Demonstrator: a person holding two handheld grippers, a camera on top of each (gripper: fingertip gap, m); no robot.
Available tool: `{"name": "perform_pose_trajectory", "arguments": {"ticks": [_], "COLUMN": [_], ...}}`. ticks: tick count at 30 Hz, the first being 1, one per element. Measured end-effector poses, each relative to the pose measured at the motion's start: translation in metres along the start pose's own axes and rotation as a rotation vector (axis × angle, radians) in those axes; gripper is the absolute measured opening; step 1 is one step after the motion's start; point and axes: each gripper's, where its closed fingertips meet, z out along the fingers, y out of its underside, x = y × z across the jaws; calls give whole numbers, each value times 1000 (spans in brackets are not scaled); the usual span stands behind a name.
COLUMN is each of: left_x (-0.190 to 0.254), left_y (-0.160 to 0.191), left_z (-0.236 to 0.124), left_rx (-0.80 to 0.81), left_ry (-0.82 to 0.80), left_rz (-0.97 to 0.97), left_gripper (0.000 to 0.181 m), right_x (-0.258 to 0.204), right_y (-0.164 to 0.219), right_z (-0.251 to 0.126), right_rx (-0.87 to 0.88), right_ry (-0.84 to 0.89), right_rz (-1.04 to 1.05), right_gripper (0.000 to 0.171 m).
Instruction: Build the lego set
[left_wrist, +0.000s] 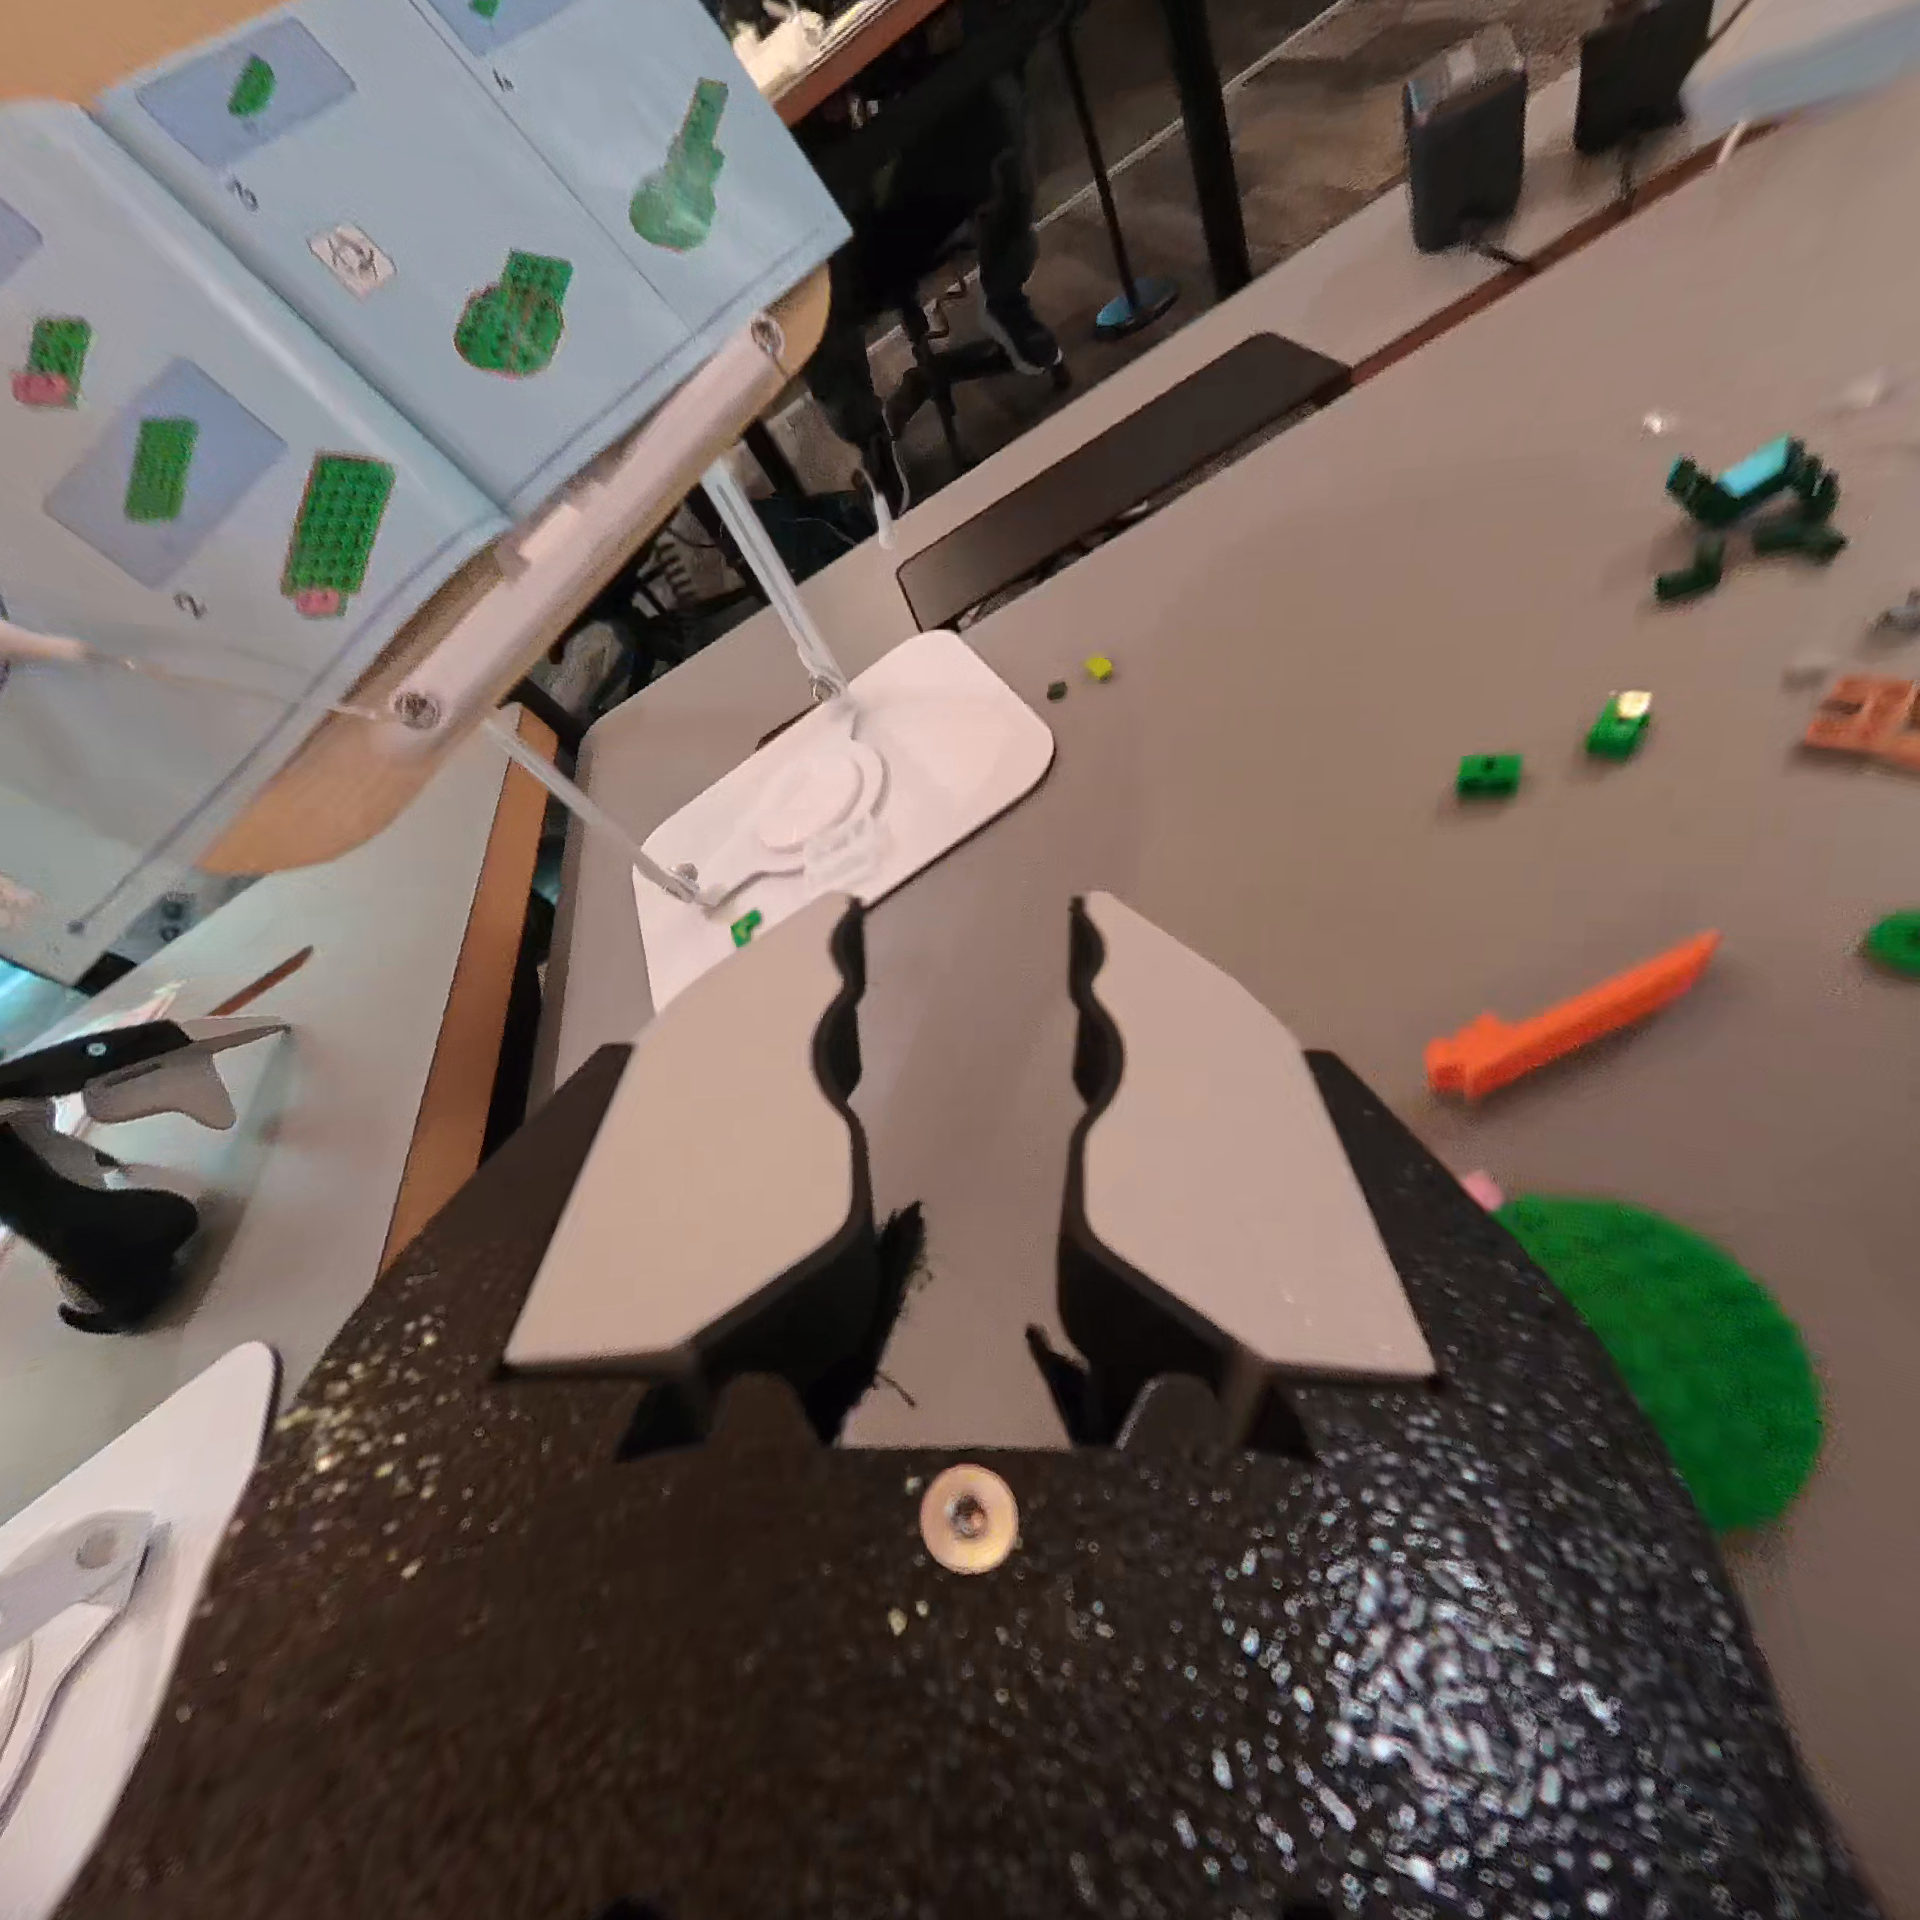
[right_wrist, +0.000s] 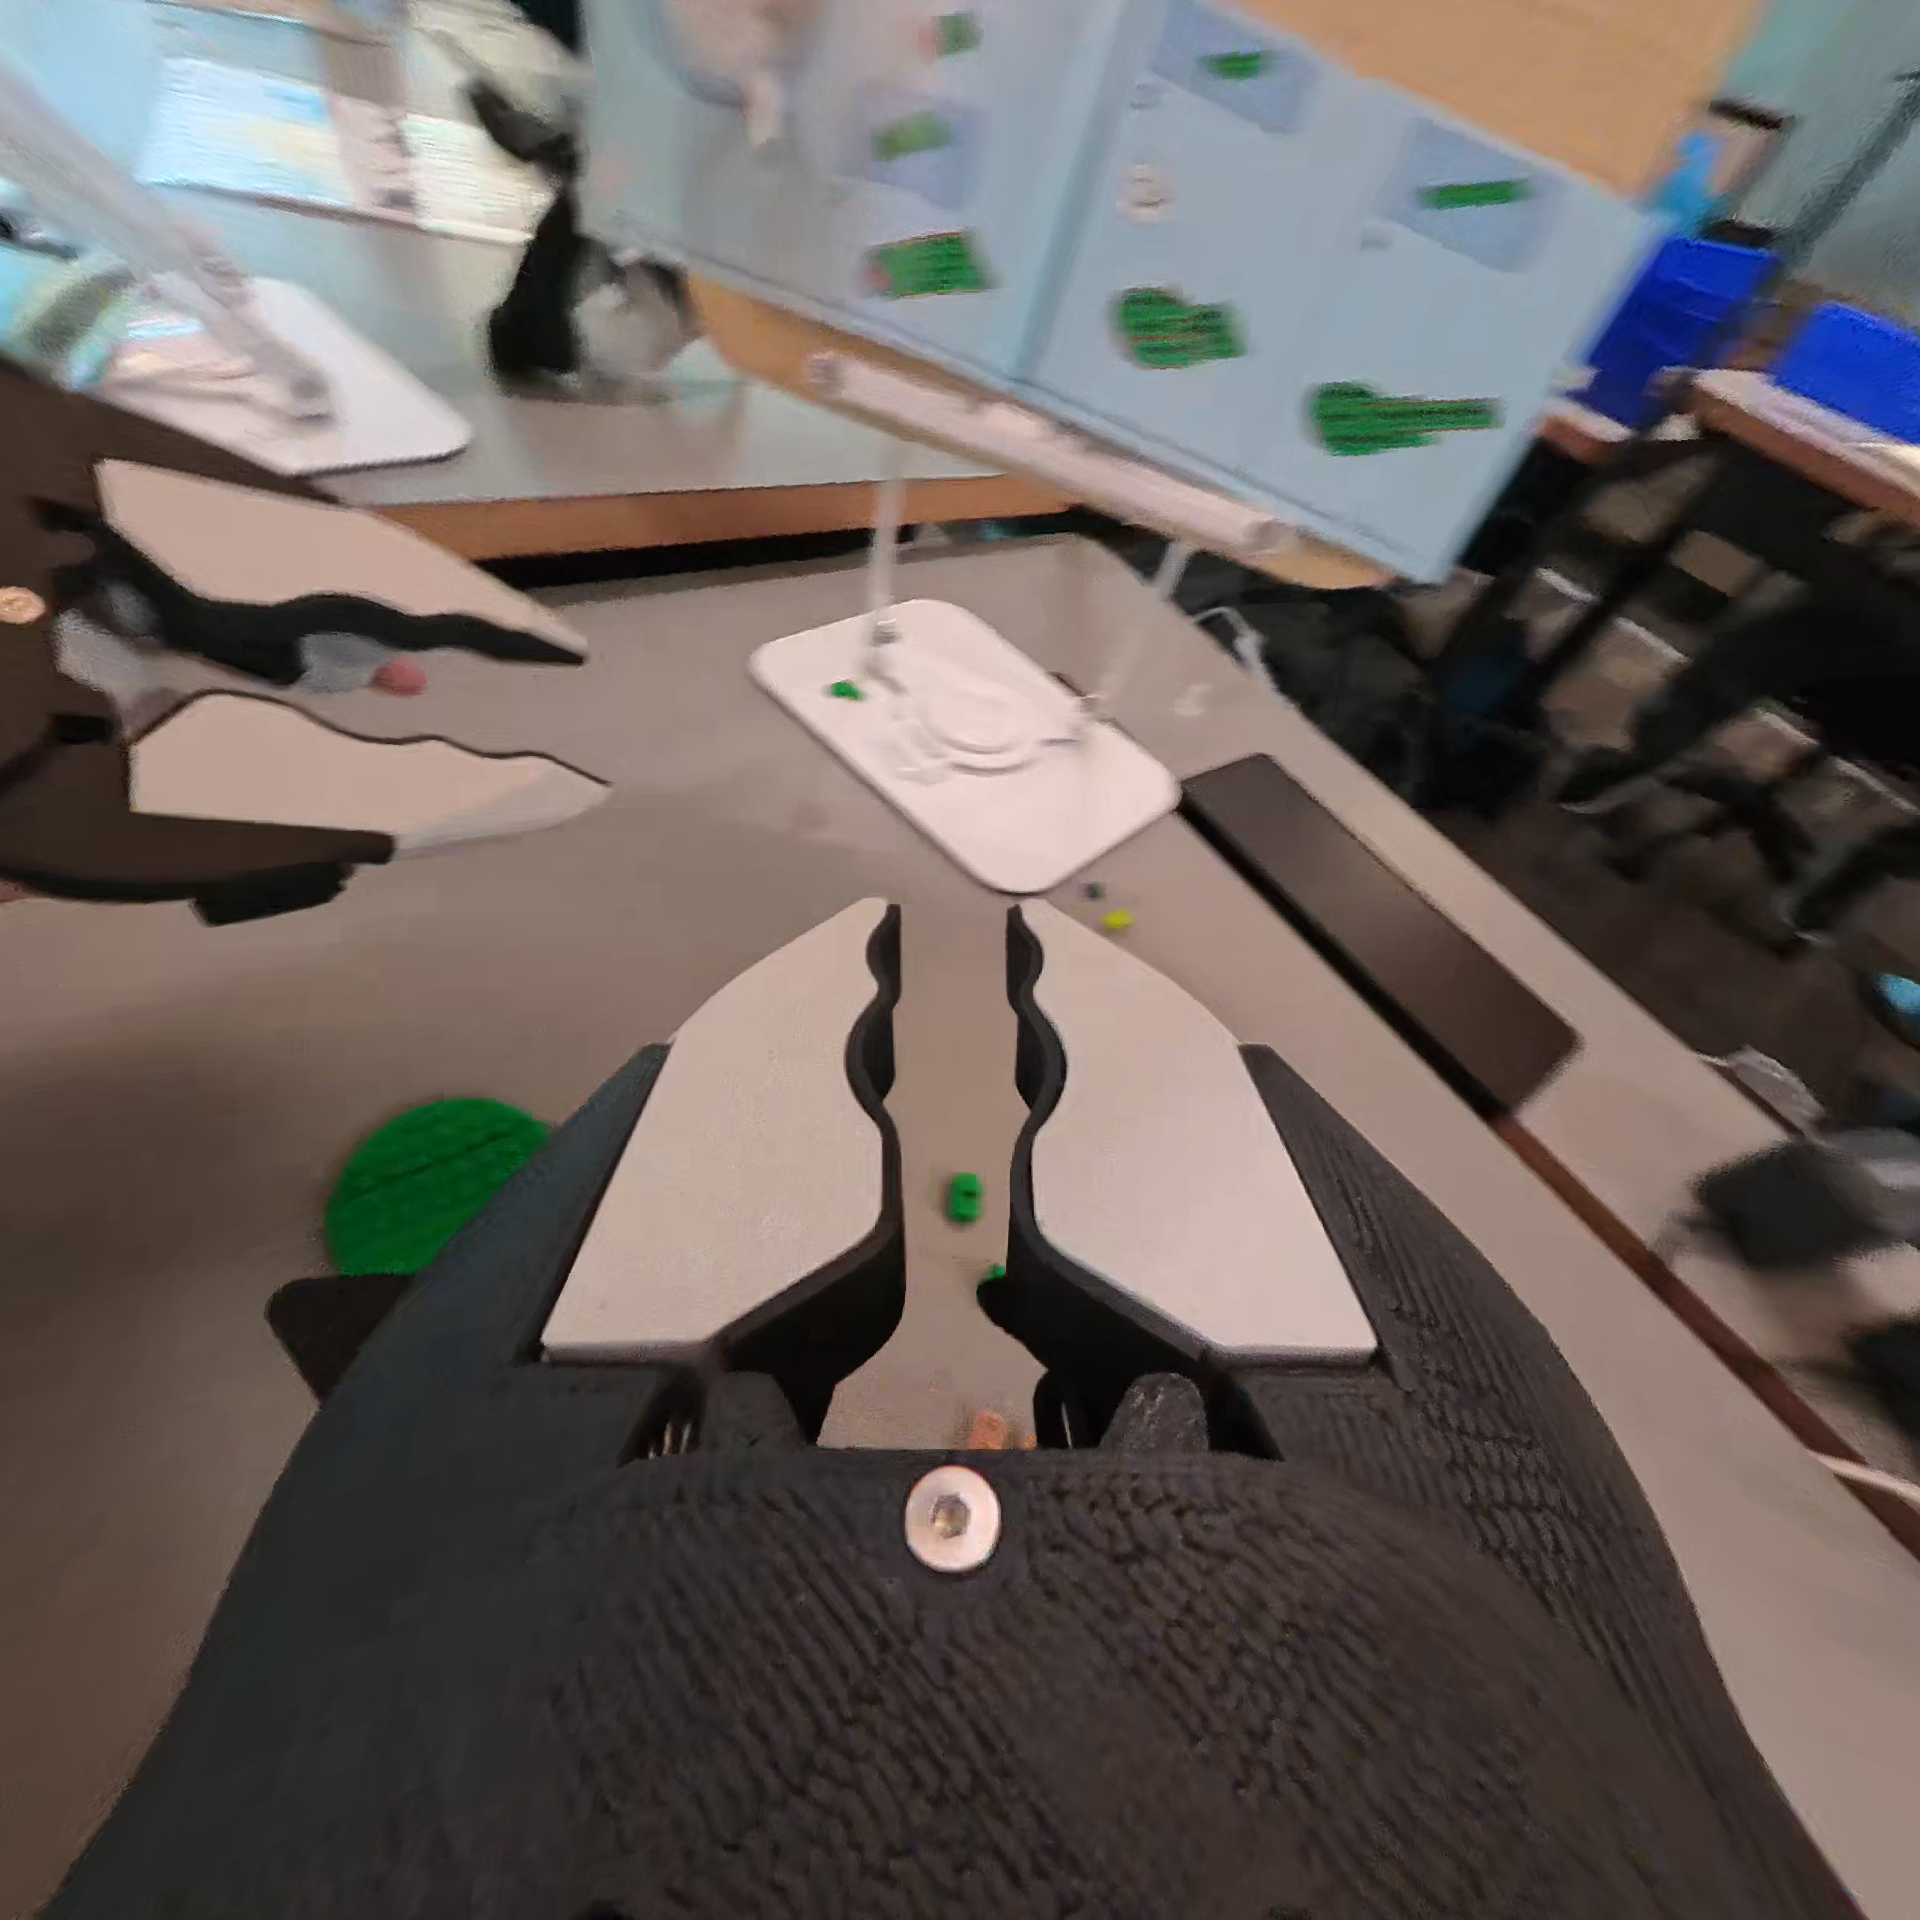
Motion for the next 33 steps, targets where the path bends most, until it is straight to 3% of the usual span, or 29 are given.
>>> {"name": "perform_pose_trajectory", "arguments": {"ticks": [5,10,15,18,21,24,33], "left_x": [-2,0,-6,-1,6,4,21], "left_y": [41,46,43,52,66,62,62], "left_z": [-6,-1,-2,1,11,9,13], "left_rx": [60,178,266,247,168,208,179], "left_ry": [28,41,-60,-9,84,102,95], "left_rz": [-9,-132,-43,-96,-165,-198,-41], "left_gripper": [63,73,70,71,82,79,81], "right_x": [-73,-106,-98,-99,-97,-97,-99], "right_y": [53,81,83,81,84,84,76], "right_z": [32,32,36,38,38,37,34], "right_rx": [-117,-53,46,34,8,-6,1], "right_ry": [-227,-325,-239,-249,-206,-193,-156], "right_rz": [-74,83,129,180,121,83,-1], "right_gripper": [34,45,66,74,75,74,71]}}
